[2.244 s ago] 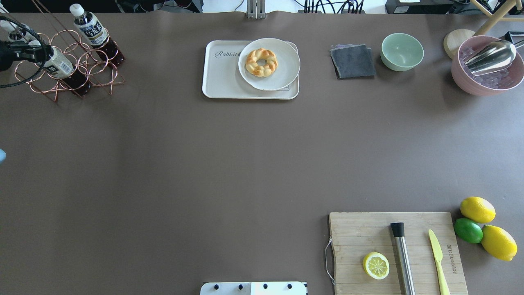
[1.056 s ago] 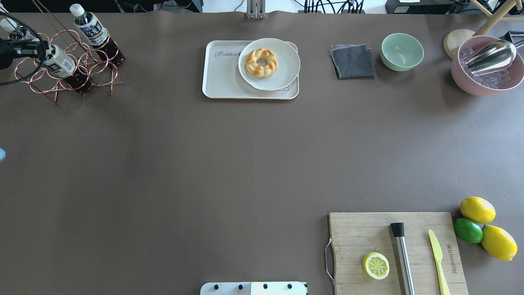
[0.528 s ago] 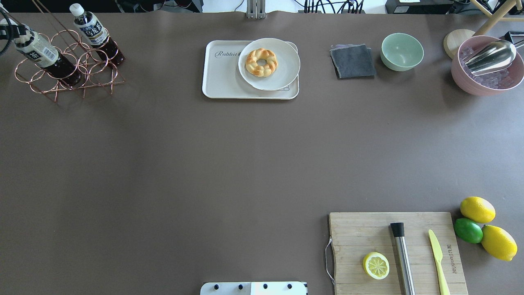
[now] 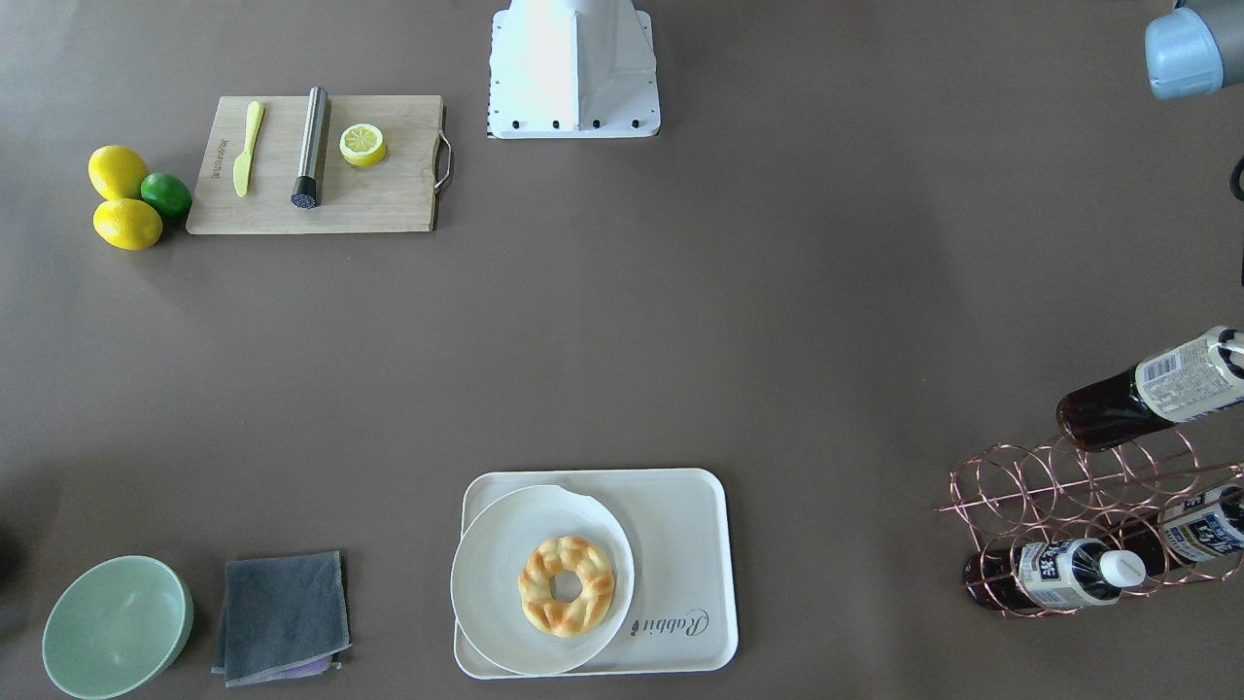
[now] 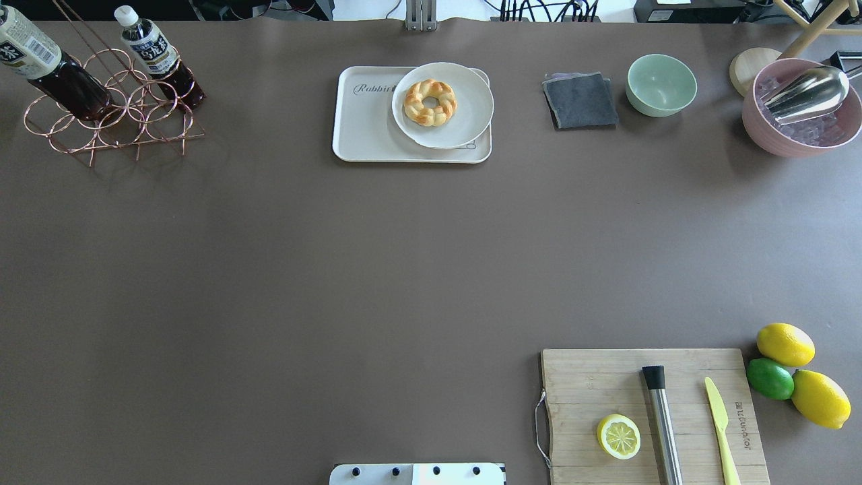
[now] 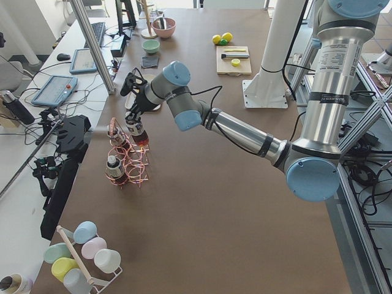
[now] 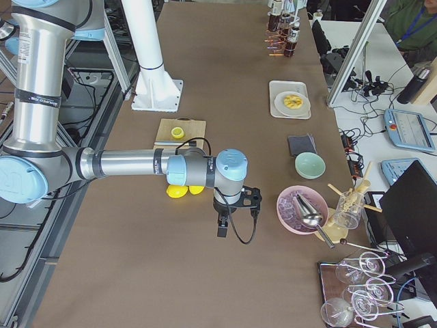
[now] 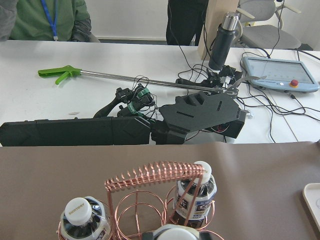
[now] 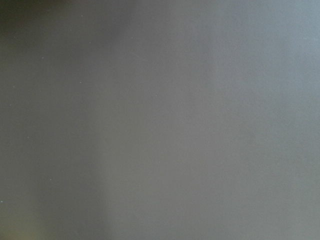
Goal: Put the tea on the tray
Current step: 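Grasp the tea bottle with the left gripper and lift it from the rack, then carry the tea bottle with the left gripper toward the table center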
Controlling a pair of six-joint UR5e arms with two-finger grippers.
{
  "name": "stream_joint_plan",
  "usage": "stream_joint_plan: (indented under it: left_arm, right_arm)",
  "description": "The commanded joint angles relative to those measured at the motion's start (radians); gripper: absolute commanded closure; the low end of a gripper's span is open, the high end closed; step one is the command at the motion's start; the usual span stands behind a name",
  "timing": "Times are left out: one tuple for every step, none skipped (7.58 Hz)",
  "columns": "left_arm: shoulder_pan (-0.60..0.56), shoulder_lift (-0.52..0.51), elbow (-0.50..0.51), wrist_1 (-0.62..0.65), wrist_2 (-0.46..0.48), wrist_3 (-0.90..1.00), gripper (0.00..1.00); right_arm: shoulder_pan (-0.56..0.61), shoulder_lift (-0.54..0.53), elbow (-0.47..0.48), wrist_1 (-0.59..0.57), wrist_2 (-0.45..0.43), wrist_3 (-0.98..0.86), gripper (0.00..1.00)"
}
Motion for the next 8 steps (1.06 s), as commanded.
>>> stream_joint_plan:
  left_arm:
    - [0.006,-0.011,-0.153,0.059,-0.006,0.001,1.0]
    - [0.065,-0.04,-0.2,0.058,0.002,0.003,1.0]
    - [0.155,-0.106,-0.214,0.058,0.037,0.001,1.0]
    - [0.276,-0.158,-0.207,0.064,0.117,0.001,1.0]
    - [0.432,-0.201,-0.201,0.102,0.272,0.004,1.0]
    - [0.565,-0.311,-0.193,0.241,0.396,0.004,1.0]
    - [0.643,-0.42,-0.192,0.409,0.455,0.004,1.0]
    - [0.693,-0.478,-0.175,0.514,0.474,0.004,1.0]
  right_arm:
    - [0.0,-0.001,0.0,0.001,0.0,0.0,0.0]
    - [0.0,-0.001,-0.001,-0.001,0.001,0.0,0.0]
    - [0.0,-0.002,0.0,-0.001,0.001,0.0,0.0]
    - [0.0,-0.002,-0.001,-0.001,0.003,0.0,0.0]
    - [0.0,-0.002,-0.001,-0.001,0.003,0.0,0.0]
    - [0.0,-0.001,-0.005,-0.001,0.004,0.001,0.0]
    - [0.0,-0.001,-0.008,-0.001,0.003,0.003,0.0]
    - [0.0,-0.001,-0.009,-0.002,0.004,0.003,0.0]
